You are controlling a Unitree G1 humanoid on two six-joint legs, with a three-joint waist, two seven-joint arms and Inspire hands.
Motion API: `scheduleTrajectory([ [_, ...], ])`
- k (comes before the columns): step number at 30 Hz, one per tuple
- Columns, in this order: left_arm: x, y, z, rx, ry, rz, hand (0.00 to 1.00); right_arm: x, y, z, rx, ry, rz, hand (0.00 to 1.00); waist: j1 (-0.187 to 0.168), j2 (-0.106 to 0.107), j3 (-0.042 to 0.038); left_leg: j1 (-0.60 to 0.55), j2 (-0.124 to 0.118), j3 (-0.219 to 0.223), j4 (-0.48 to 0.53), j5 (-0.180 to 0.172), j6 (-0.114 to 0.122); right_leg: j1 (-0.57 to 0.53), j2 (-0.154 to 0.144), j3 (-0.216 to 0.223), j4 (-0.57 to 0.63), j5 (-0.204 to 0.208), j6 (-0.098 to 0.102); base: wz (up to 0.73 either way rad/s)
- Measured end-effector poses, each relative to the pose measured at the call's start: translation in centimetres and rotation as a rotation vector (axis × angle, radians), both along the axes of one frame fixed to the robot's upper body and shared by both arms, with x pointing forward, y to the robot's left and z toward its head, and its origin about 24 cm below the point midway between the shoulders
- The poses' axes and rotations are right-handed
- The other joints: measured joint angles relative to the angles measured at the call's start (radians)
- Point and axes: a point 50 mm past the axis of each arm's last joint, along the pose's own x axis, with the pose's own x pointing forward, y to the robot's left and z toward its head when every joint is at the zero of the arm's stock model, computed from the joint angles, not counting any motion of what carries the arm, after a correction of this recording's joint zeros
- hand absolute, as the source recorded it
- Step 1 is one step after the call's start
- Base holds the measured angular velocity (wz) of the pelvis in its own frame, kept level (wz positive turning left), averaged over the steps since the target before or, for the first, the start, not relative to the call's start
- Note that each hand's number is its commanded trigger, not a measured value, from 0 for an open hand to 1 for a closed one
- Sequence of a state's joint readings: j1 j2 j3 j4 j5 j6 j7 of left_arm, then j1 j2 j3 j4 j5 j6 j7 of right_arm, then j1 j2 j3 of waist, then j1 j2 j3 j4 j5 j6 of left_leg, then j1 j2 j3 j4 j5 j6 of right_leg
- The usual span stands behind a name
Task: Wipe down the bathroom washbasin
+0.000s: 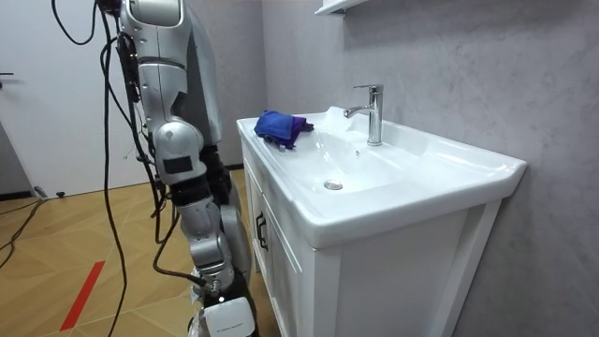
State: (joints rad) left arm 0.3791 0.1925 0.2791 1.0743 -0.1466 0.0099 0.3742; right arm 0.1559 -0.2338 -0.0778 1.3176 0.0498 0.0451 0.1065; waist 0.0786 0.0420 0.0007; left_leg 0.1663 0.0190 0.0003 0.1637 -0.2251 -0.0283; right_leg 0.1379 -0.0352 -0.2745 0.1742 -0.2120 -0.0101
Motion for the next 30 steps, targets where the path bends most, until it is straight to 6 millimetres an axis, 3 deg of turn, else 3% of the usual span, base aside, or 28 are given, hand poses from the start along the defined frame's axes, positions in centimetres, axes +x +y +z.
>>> scheduleTrajectory([
  [4,2.0,-0.9,-0.6,-0.054,0.008,-0.171,0.00,0.3,0.2,-0.1,0.005,0.020,0.093,0.00,-0.008,-0.005,-0.0011,-0.002,0.000,0.017,0.003,0.000,0.000,-0.007,-0.003,0.002,0.017,-0.001,0.000,-0.04],
  [6,4.0,-1.3,-0.8,-0.074,-0.013,-0.261,0.00,1.2,0.5,-0.1,0.005,0.018,0.154,0.00,-0.019,-0.016,-0.0025,-0.017,0.000,0.022,0.005,0.000,0.000,-0.029,-0.006,0.002,0.031,-0.002,-0.001,0.00],
  [11,6.9,-1.9,-1.0,-0.091,-0.049,-0.381,0.00,1.9,0.8,-0.2,-0.002,0.013,0.193,0.00,-0.025,-0.035,0.0007,-0.021,0.000,0.033,0.005,-0.001,0.002,-0.036,-0.009,0.004,0.030,-0.003,0.000,-0.03],
  [16,6.8,-2.7,-1.4,-0.127,-0.011,-0.460,0.00,2.0,1.2,-0.4,-0.007,-0.004,0.141,0.00,-0.034,-0.043,0.0002,-0.017,-0.001,0.040,0.001,-0.001,0.002,-0.035,-0.007,0.019,0.031,-0.001,0.002,-0.06],
  [22,5.2,-3.1,-1.8,-0.181,0.066,-0.477,0.00,2.5,1.4,-0.4,-0.001,-0.028,0.108,0.00,-0.046,-0.046,0.0028,-0.015,0.000,0.054,-0.001,-0.001,0.003,-0.036,-0.007,0.030,0.035,0.002,0.003,-0.06],
  [30,4.4,-3.6,-2.1,-0.258,0.105,-0.465,0.00,2.8,1.6,-0.4,0.000,-0.039,0.103,0.00,-0.043,-0.043,0.0052,-0.014,0.003,0.082,0.003,-0.014,0.025,-0.050,-0.003,0.054,0.046,0.007,0.007,-0.07],
])
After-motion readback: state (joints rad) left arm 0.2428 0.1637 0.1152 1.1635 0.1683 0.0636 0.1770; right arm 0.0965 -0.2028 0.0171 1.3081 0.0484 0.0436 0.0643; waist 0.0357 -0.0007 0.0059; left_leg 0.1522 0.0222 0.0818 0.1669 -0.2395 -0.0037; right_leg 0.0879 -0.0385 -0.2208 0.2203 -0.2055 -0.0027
